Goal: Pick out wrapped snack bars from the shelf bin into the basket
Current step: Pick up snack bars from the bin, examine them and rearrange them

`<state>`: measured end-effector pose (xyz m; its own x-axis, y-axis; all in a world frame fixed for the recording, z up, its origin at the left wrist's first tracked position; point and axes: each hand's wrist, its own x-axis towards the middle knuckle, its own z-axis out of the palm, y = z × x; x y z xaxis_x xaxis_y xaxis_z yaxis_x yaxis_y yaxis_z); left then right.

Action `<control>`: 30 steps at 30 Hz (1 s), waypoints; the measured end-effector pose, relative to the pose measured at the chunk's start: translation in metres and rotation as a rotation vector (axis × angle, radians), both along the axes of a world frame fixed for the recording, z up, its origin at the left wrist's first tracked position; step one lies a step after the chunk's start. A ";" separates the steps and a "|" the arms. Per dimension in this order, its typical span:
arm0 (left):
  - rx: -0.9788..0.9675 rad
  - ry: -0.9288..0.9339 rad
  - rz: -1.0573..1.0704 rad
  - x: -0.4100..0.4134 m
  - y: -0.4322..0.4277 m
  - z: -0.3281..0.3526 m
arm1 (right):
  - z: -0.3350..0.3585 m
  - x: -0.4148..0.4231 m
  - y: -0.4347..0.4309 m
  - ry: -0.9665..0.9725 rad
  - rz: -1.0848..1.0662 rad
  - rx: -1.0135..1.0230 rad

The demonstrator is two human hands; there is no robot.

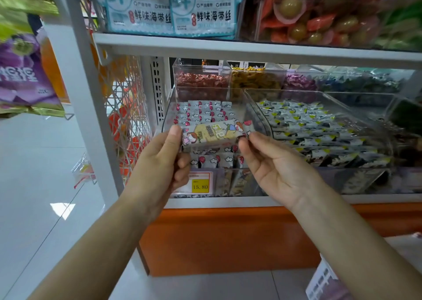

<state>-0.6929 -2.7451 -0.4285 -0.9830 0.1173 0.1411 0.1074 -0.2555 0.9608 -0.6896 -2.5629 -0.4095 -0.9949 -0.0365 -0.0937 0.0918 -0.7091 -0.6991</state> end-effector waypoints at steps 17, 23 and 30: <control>-0.328 0.140 0.118 0.000 -0.003 -0.001 | -0.008 -0.003 0.005 0.170 -0.134 0.445; -0.417 0.092 0.094 0.001 -0.002 0.001 | -0.015 -0.007 0.006 0.222 -0.153 0.682; -0.422 0.122 0.146 0.003 -0.005 0.000 | -0.016 -0.008 0.002 0.229 -0.058 0.565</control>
<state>-0.6903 -2.7500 -0.4283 -0.9727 0.0510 0.2264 0.2320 0.1812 0.9557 -0.6971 -2.5607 -0.4252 -0.9910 0.0111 0.1335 -0.1326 -0.2223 -0.9659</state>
